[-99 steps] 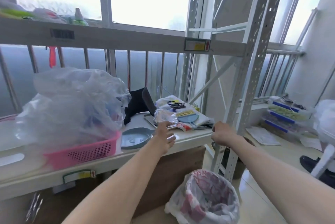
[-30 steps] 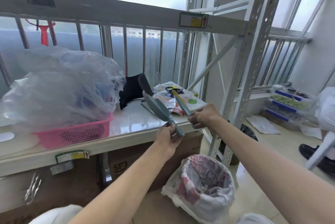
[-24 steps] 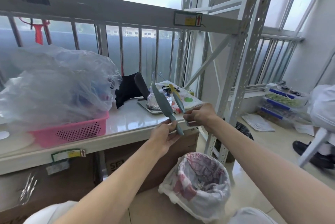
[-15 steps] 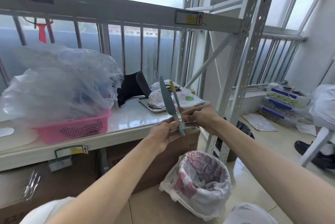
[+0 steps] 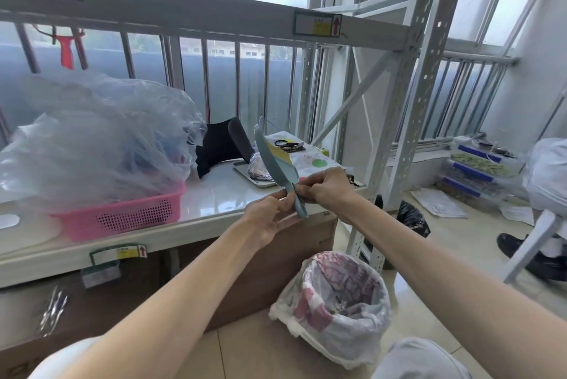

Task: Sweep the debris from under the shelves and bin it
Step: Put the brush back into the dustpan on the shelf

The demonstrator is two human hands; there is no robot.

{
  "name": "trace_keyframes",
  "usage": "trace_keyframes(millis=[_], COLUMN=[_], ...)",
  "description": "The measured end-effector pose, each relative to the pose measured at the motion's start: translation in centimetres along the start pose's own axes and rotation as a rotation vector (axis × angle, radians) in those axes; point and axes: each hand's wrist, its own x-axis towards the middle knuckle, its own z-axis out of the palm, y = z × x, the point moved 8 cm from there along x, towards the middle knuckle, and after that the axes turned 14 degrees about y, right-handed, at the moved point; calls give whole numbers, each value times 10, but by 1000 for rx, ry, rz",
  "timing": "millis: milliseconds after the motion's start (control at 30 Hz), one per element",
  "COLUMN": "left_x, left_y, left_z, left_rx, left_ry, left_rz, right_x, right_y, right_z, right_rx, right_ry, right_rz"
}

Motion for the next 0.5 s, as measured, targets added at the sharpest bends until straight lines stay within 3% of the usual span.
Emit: trace_keyframes(millis=[233,500], left_x=[-1,-15], left_y=[8,3], left_z=[2,8], left_rx=[9,27], left_ry=[23,-27], left_rz=[-47,-121], right_x=[-4,2], right_y=[-25,-30], right_z=[9,7], right_rx=[-313,-309], right_ry=[-9,62], right_rz=[-318,-374])
